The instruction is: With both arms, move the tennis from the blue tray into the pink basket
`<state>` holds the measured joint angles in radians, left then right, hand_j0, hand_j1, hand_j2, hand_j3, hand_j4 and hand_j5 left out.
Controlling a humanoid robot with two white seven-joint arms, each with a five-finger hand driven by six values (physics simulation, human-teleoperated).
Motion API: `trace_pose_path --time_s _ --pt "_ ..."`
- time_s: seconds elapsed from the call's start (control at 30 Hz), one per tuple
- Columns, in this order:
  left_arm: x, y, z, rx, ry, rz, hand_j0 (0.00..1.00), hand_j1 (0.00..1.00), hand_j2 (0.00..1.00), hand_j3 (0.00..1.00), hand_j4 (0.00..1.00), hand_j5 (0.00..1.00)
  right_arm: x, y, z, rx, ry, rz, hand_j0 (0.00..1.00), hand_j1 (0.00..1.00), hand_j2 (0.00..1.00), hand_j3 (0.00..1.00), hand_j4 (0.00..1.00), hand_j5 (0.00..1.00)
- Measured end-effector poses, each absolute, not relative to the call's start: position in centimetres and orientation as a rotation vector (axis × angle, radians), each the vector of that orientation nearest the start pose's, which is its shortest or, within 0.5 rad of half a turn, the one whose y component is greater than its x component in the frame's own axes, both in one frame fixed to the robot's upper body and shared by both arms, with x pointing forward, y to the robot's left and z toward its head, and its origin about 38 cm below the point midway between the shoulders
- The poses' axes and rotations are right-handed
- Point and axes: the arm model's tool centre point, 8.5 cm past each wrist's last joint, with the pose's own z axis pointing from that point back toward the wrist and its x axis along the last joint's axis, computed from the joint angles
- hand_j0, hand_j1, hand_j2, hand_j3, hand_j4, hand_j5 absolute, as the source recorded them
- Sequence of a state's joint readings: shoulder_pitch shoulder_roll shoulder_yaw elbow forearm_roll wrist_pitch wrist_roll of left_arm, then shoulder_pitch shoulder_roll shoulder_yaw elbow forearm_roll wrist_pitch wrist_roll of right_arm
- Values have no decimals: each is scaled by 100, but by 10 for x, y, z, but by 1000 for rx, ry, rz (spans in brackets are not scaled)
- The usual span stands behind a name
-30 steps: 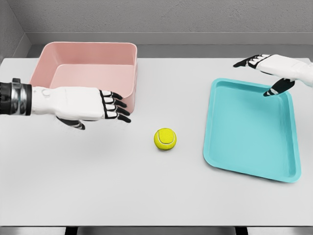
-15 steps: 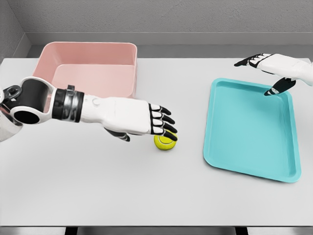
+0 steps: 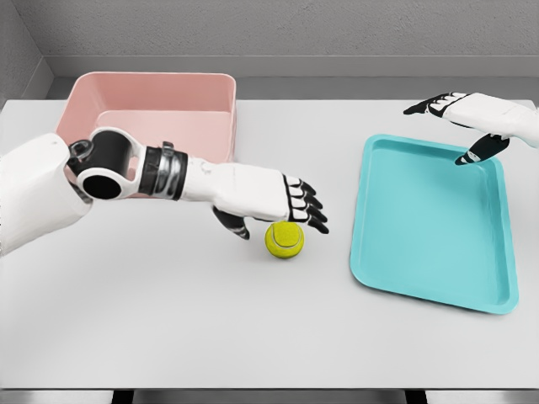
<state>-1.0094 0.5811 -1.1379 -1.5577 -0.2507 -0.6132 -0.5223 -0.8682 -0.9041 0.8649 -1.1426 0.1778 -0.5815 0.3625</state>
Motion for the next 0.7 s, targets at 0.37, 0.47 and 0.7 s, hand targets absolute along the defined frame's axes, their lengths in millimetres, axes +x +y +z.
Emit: trace_pose_path --time_s 0.37,0.47,0.7 --pt "404 93 223 61 1738 2757 100 100 100 100 100 100 477 -379 235 -471 -1390 1801 100 100 100 100 100 100" --pt "411 97 221 45 1743 2778 100 100 100 100 100 100 476 -379 235 -470 -1388 1802 100 100 100 100 100 100" --pt "417 95 211 56 1755 2807 100 100 100 100 100 100 475 -380 231 -464 -1382 1802 100 100 100 100 100 100"
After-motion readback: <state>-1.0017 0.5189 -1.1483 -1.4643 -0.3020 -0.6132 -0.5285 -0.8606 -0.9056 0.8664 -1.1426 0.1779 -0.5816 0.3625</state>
